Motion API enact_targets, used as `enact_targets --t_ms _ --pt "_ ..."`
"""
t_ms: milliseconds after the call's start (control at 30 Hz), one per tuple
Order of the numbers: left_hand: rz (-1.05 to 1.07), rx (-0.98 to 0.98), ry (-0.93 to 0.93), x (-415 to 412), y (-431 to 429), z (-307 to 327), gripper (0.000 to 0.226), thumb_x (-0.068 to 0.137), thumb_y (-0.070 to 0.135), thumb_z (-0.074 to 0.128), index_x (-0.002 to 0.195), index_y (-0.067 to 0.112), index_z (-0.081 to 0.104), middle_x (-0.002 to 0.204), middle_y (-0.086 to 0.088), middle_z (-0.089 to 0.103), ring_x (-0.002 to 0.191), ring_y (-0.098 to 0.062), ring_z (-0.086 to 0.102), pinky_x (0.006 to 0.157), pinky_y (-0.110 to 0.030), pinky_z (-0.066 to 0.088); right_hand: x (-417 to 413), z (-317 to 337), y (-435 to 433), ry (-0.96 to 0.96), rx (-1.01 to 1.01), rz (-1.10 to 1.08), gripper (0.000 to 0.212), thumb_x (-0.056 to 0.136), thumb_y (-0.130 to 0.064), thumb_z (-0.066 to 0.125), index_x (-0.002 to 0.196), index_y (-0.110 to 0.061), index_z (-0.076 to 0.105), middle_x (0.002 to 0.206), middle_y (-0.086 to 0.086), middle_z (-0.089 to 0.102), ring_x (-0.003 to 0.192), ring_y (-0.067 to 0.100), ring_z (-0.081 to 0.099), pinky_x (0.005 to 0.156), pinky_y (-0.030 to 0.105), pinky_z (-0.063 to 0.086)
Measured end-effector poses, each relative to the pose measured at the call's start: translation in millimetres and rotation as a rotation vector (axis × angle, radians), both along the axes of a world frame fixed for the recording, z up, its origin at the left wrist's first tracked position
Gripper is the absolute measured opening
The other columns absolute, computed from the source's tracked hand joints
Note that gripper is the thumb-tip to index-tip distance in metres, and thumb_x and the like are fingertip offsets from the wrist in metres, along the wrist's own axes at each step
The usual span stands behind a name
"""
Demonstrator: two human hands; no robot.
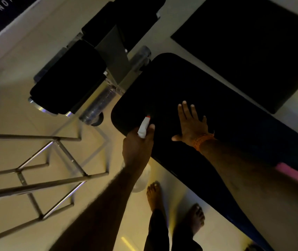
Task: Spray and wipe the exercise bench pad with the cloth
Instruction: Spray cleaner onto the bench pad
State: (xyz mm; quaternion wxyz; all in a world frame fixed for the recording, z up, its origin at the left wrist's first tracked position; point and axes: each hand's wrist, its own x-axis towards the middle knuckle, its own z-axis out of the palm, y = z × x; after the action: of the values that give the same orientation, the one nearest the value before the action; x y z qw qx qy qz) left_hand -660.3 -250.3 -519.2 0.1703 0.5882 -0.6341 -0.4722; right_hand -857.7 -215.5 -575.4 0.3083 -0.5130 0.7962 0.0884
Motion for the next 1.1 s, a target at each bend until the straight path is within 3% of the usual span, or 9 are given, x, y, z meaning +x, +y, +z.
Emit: enact_targets --t_ms 133,233,300,367,500,667,833,1000,1100 --pt "-0.043 -0.005 0.061 -41 -20 3 0.029 0.097 0.044 0.066 0.118 0.025 0.068 0.095 0.011 0.066 0.097 -0.015 0.068 0.091 -0.038 0.057 -8 1 2 -0.023 -0.033 0.003 0.132 0.080 -0.057 0.080 0.163 -0.018 -0.014 0.172 0.000 -0.021 0.160 0.028 -0.012 0.123 0.065 0.020" --pt "-0.145 -0.011 -0.012 -71 -27 5 0.013 0.098 0.039 0.067 0.103 0.028 0.063 0.083 0.016 0.060 0.082 -0.005 0.065 0.074 -0.021 0.050 -22 1 12 -0.033 -0.119 -0.064 0.130 0.078 -0.051 0.083 0.164 -0.016 -0.008 0.173 0.003 -0.014 0.160 0.028 -0.004 0.124 0.060 0.026" --pt "-0.193 -0.057 -0.026 -88 -24 2 0.014 0.098 0.038 0.068 0.096 0.031 0.055 0.076 0.018 0.056 0.065 0.009 0.056 0.063 -0.007 0.040 -37 -2 32 -0.006 -0.149 -0.202 0.129 0.079 -0.054 0.081 0.164 -0.015 -0.007 0.173 0.006 -0.013 0.160 0.029 -0.006 0.124 0.063 0.020" --pt "-0.236 -0.058 -0.045 -101 -16 3 0.012 0.098 0.038 0.068 0.095 0.031 0.059 0.073 0.020 0.054 0.059 0.015 0.056 0.057 -0.002 0.040 -50 -6 60 0.011 -0.128 -0.336 0.128 0.081 -0.063 0.075 0.164 -0.015 -0.010 0.172 0.006 -0.017 0.160 0.028 -0.011 0.124 0.067 0.010" --pt "-0.334 -0.083 -0.098 -123 10 2 0.024 0.096 0.044 0.068 0.103 0.021 0.074 0.077 0.009 0.067 0.071 -0.005 0.066 0.061 -0.016 0.045 -61 -12 115 0.037 -0.129 -0.469 0.125 0.082 -0.072 0.066 0.164 -0.014 -0.010 0.172 0.006 -0.019 0.160 0.028 -0.013 0.123 0.067 0.007" --pt "-0.491 -0.091 -0.143 -137 44 -8 0.028 0.095 0.049 0.064 0.107 0.025 0.075 0.082 0.005 0.072 0.073 -0.009 0.065 0.066 -0.022 0.050 -55 -13 158 0.053 -0.146 -0.590 0.123 0.084 -0.072 0.064 0.164 -0.013 -0.008 0.172 0.006 -0.018 0.160 0.026 -0.012 0.125 0.064 0.007" --pt "-0.585 -0.059 -0.126 -140 73 -8 0.036 0.091 0.058 0.059 0.110 0.031 0.074 0.077 0.006 0.069 0.077 -0.013 0.068 0.077 -0.038 0.057 -42 -10 191 0.037 -0.140 -0.641 0.119 0.087 -0.069 0.064 0.164 -0.015 -0.009 0.172 0.003 -0.019 0.160 0.024 -0.013 0.127 0.060 0.008" --pt "-0.517 -0.055 -0.133 -129 87 -5 0.031 0.092 0.048 0.069 0.076 0.021 0.067 0.063 0.004 0.062 0.066 -0.020 0.067 0.065 -0.037 0.055 -30 -7 206 0.027 -0.117 -0.641 0.114 0.091 -0.065 0.061 0.164 -0.015 -0.010 0.172 0.002 -0.020 0.160 0.024 -0.014 0.127 0.059 0.009" --pt "-0.454 -0.062 -0.094 -112 86 -4 0.022 0.093 0.044 0.070 0.100 0.024 0.075 0.078 0.002 0.072 0.074 -0.014 0.069 0.069 -0.033 0.053 -28 -7 203 0.026 -0.102 -0.640 0.110 0.094 -0.060 0.061 0.164 -0.013 -0.010 0.172 0.004 -0.020 0.160 0.026 -0.014 0.126 0.059 0.008"
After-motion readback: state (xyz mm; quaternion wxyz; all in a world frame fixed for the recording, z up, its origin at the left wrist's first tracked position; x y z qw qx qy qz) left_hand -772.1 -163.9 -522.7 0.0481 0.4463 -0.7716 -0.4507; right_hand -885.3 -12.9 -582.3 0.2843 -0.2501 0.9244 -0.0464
